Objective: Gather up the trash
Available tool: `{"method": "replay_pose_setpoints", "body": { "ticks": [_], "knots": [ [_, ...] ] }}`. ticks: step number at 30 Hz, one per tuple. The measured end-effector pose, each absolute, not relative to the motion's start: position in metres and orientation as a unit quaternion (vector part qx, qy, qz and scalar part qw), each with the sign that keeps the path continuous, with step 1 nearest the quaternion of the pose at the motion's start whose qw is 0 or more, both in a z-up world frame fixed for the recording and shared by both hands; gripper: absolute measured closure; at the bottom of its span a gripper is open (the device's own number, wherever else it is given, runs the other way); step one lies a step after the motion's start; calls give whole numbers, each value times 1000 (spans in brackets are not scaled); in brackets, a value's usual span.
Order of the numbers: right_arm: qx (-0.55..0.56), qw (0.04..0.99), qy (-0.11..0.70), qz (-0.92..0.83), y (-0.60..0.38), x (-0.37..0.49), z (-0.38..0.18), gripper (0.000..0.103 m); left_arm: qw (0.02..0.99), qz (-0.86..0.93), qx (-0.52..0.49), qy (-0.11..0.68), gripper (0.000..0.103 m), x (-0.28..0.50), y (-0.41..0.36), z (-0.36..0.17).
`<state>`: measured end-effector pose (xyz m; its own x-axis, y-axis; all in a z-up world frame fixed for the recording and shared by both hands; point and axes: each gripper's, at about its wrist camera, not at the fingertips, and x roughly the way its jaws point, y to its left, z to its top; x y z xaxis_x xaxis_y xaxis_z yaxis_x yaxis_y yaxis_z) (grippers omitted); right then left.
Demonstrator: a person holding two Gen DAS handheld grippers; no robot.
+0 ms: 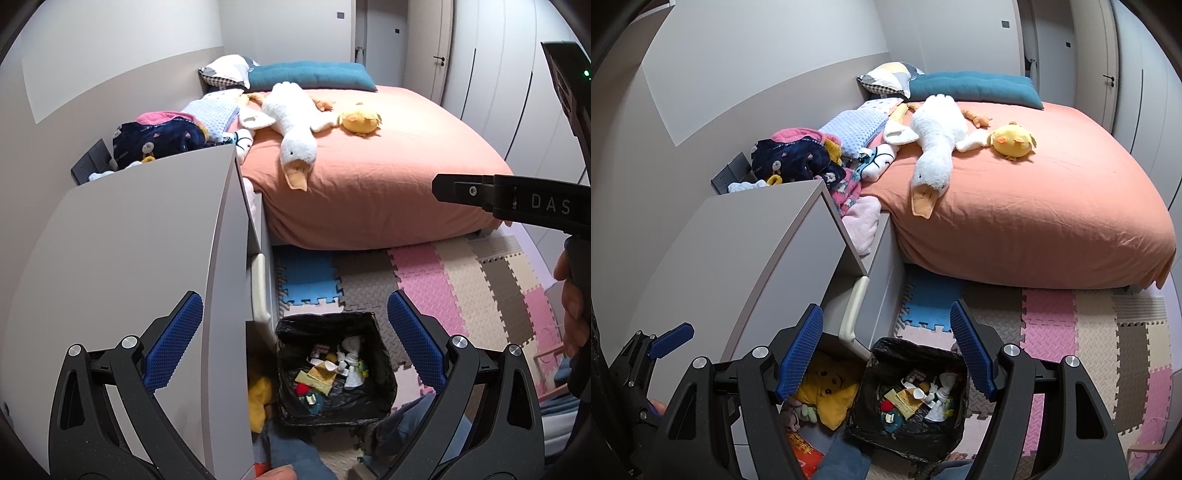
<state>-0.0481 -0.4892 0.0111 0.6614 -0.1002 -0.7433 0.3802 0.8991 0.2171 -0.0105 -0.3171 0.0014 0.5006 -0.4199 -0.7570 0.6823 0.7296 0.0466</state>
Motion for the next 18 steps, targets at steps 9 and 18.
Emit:
{"method": "replay_pose_setpoints", "body": {
  "ticks": [9,18],
  "knots": [
    [180,894,389,-135,-488,-48,11,31,848,-331,184,372,7,-15,-319,1],
    [181,893,389,-134,-488,-48,11,31,846,-326,194,375,7,-16,-323,-2]
  ]
}}
